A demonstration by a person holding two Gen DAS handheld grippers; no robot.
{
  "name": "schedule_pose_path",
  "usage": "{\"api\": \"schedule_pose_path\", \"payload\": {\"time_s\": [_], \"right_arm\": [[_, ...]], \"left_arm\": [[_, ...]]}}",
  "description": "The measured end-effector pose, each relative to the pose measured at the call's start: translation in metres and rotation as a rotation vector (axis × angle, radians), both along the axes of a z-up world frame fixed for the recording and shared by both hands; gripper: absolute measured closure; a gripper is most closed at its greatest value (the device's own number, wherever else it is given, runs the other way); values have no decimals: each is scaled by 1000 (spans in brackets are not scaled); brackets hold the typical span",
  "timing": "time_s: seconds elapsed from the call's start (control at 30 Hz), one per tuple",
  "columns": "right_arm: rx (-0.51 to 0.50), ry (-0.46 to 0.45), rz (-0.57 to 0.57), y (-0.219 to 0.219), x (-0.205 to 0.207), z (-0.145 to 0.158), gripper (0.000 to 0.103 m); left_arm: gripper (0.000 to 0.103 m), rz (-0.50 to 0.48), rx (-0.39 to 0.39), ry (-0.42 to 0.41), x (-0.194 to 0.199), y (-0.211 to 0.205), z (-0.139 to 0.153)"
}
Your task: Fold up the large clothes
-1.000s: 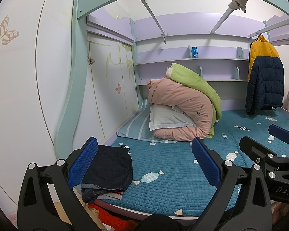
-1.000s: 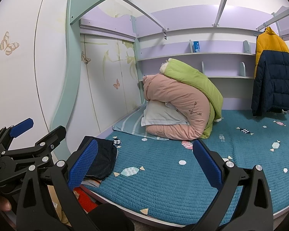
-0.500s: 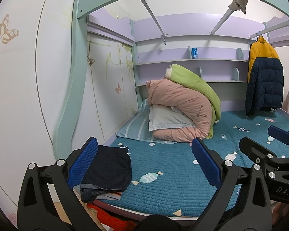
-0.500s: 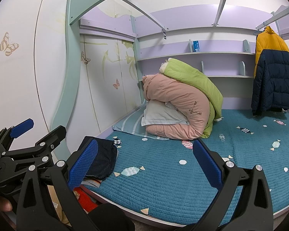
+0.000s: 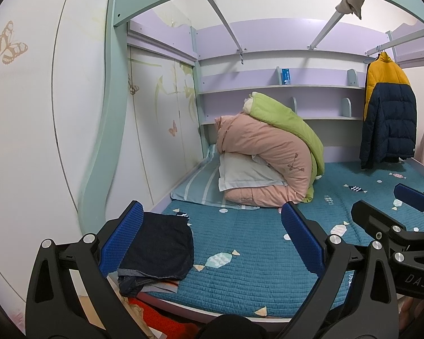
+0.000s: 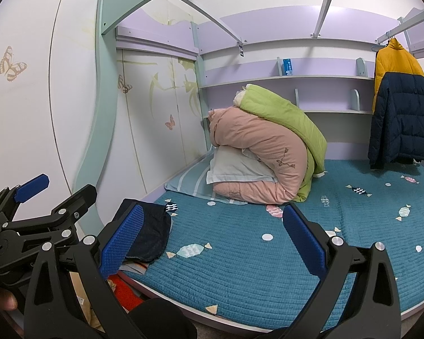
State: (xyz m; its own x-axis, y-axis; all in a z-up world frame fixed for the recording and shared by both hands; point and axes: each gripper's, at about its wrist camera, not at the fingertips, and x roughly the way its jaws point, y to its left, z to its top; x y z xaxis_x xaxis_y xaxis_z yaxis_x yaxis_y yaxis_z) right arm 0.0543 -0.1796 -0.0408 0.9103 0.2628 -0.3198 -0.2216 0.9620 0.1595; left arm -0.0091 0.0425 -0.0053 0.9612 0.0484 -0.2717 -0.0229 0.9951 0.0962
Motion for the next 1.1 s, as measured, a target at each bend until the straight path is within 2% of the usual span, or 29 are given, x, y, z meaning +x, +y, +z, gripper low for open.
{"api": "schedule_pose_path", "payload": {"time_s": [1.1], "right_arm": [[5,10,-4,1,1,-3,8]], "left_arm": [[5,-5,3,1,2,3,0]]}}
